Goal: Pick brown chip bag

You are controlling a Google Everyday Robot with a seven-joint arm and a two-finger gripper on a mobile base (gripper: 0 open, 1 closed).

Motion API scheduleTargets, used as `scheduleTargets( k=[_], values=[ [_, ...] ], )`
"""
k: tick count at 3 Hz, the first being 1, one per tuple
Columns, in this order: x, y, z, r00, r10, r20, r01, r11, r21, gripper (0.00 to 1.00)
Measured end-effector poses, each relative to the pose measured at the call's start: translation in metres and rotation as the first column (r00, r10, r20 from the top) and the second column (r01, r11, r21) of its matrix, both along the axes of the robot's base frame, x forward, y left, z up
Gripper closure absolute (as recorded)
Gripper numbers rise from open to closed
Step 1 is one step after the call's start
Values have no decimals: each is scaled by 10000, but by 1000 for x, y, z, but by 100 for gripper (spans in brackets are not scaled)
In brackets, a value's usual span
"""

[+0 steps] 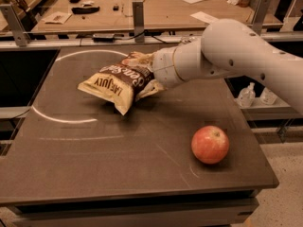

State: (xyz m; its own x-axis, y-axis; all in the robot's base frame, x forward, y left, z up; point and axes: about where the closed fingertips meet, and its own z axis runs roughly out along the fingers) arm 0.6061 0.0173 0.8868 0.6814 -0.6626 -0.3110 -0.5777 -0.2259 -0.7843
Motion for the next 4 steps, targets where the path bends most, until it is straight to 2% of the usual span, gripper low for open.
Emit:
scheduleTargets(
  k=[2,3,4],
  values=[
    [-1,-2,1,9995,-230,215,230,9997,-6,87],
    [-3,-4,2,9988,-418,274,418,9991,-17,100],
    [-4,-6,3,9978,-570,334,570,9984,9,100]
  ],
)
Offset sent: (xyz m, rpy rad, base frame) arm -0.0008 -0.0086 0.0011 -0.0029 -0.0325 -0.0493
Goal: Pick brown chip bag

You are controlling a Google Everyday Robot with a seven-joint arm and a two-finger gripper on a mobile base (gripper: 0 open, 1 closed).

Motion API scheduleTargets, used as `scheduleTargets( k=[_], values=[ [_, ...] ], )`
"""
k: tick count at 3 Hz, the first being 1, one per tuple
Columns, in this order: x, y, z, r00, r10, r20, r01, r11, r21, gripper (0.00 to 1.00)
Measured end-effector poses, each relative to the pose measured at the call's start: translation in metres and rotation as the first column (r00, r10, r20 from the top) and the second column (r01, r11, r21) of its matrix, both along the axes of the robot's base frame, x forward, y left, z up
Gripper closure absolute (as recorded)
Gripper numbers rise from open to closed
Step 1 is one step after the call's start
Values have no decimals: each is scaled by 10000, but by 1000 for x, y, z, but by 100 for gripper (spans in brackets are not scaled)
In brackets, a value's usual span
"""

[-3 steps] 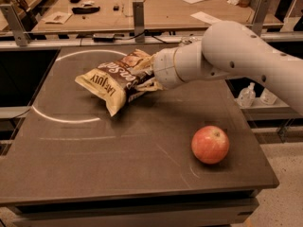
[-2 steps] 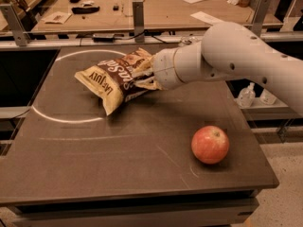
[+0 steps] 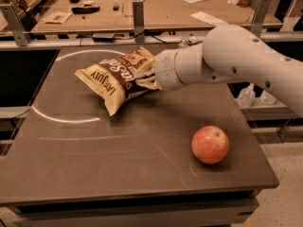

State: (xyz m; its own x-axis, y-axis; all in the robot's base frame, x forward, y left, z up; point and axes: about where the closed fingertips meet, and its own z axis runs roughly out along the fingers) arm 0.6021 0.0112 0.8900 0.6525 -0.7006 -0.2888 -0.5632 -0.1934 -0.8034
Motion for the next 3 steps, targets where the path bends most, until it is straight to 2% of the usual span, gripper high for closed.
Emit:
scheduleTargets(
  k=[1,2,3],
  values=[
    [1,0,13,9997,86,239,-84,9999,-81,100],
    [11,1,33,9975,581,401,-565,9977,-385,100],
    [24,-4,58,9916,1173,546,-1117,9891,-963,100]
  ],
)
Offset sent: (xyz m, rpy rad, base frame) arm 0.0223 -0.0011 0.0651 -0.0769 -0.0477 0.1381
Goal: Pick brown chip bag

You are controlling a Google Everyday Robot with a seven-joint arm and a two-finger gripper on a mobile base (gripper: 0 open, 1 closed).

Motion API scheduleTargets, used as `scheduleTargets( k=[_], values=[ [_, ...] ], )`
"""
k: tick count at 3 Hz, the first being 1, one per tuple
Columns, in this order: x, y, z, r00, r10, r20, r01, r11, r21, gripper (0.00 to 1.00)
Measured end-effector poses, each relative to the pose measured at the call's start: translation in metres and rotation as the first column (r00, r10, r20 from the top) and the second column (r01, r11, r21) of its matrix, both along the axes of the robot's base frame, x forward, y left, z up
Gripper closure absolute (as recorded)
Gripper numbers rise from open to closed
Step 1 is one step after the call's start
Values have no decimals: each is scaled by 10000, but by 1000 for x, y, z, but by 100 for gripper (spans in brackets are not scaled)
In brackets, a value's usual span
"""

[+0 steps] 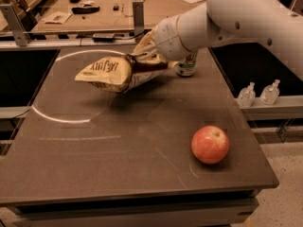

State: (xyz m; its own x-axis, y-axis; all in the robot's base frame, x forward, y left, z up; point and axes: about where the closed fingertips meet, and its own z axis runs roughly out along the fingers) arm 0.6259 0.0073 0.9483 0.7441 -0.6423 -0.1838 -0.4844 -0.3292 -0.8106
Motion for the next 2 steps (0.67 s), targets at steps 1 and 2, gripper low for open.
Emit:
scheduleTargets(
  k=[1,2],
  values=[
    [3,-11,19,9988,-218,443,236,9989,-404,100],
    [15,-19,45,9878,-734,1376,794,9961,-386,100]
  ],
)
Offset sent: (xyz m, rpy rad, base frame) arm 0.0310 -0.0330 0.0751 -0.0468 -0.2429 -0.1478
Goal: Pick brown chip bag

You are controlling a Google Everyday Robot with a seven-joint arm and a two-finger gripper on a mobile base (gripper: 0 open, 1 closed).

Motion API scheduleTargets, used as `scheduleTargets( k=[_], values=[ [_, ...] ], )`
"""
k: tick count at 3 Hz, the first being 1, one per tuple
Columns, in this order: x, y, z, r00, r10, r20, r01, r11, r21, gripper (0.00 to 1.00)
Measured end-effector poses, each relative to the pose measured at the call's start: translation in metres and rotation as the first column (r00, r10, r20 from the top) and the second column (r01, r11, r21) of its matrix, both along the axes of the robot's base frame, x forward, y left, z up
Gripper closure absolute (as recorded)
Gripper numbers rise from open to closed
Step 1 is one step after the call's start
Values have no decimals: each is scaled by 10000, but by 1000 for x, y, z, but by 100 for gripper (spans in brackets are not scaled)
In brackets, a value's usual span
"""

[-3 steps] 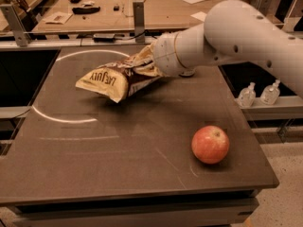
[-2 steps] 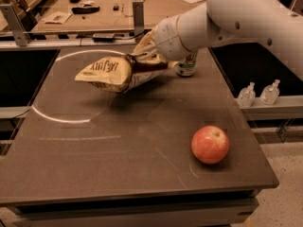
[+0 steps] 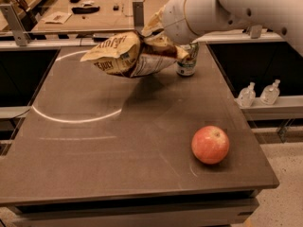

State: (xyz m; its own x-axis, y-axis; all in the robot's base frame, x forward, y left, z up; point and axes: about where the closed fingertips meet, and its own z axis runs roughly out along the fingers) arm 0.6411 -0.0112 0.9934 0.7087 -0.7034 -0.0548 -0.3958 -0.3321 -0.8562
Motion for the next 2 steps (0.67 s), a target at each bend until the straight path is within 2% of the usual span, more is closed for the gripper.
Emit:
scheduleTargets(
  k=[1,2],
  values=[
    [5,-2,24,9956,-164,918,168,9999,-39,100],
    [7,-1,45,9876,-99,1567,98,10000,17,100]
  ],
)
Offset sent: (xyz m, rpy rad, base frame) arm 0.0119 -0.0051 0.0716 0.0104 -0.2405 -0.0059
